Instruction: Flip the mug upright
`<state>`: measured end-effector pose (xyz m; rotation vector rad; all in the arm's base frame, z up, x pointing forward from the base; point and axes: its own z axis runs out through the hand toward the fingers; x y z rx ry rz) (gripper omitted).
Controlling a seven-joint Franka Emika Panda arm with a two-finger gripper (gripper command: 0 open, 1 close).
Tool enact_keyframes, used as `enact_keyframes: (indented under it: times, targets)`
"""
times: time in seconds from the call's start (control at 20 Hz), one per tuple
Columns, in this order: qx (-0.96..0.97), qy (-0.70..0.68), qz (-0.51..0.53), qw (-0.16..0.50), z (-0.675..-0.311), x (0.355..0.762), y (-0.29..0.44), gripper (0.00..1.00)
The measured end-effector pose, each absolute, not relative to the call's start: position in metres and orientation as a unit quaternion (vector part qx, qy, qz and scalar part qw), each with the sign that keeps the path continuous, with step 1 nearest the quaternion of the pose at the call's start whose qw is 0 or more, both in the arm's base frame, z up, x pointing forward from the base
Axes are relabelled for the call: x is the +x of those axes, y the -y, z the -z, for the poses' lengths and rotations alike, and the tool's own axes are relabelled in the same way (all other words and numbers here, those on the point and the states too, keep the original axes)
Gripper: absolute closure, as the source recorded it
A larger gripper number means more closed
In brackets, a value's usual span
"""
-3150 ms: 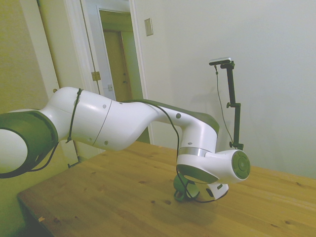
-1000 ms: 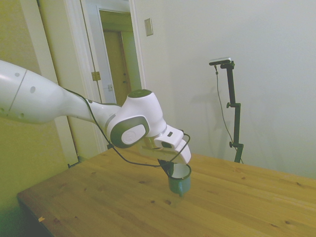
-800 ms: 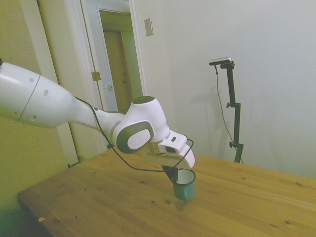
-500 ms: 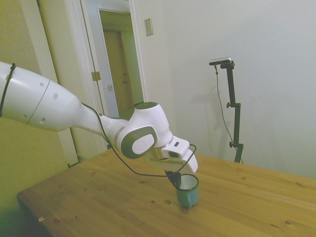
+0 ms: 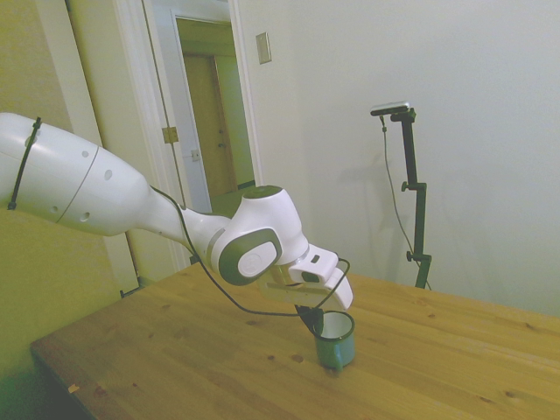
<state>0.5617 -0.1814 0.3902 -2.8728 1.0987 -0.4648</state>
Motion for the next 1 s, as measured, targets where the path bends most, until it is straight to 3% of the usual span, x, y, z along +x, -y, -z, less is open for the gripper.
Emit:
enact_keyframes:
  times: [0.5,1.0]
  targets:
    - [-0.919,-0.354,0.172,0.018,-0.406,0.564,0.183,0.00]
    - [-0.921,-0.303,0.240,0.048,-0.523,0.532,0.120,0.00]
